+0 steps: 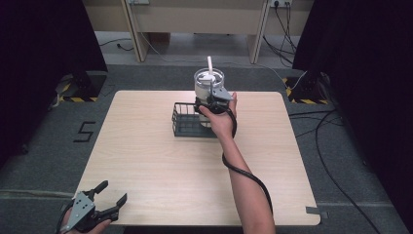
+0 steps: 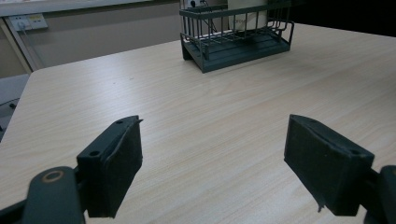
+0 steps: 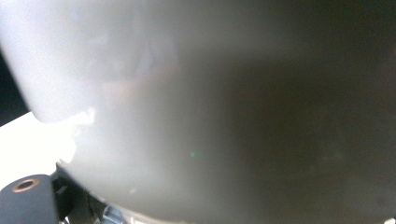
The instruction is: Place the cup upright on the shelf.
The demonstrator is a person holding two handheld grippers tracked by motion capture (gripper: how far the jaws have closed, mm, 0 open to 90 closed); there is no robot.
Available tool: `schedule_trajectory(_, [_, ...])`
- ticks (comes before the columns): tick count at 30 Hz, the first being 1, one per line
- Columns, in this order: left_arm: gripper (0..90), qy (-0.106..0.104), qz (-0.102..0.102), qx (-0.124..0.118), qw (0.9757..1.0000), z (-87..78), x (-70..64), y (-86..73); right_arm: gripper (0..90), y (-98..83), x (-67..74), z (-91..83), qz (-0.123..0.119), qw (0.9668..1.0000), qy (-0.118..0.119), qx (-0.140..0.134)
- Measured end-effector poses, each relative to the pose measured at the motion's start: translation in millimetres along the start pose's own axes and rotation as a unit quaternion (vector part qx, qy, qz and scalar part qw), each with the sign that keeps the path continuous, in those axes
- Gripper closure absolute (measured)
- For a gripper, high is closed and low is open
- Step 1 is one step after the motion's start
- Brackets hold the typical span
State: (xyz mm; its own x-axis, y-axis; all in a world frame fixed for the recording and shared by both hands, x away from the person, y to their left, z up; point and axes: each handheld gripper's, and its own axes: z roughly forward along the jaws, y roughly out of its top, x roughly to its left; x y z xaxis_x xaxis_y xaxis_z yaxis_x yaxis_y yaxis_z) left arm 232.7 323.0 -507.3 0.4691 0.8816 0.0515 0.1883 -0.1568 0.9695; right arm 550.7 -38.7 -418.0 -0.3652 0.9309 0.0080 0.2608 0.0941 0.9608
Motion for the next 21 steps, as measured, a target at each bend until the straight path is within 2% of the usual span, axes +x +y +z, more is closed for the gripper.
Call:
schedule_trajectory(10, [18.5,-0.001,0.001,0.001,1.0,0.1,-0.2,0.1,10.1,-5.2,-2.0,2.1,0.003,1.0,-0.001,0.003])
schedule_trajectory(21, [18.5,-0.002,0.003,-0.001,1.0,-0.3,-1.7,0.4,9.5,-11.3,-4.3,-0.1,0.01,0.9999,0.004,-0.013])
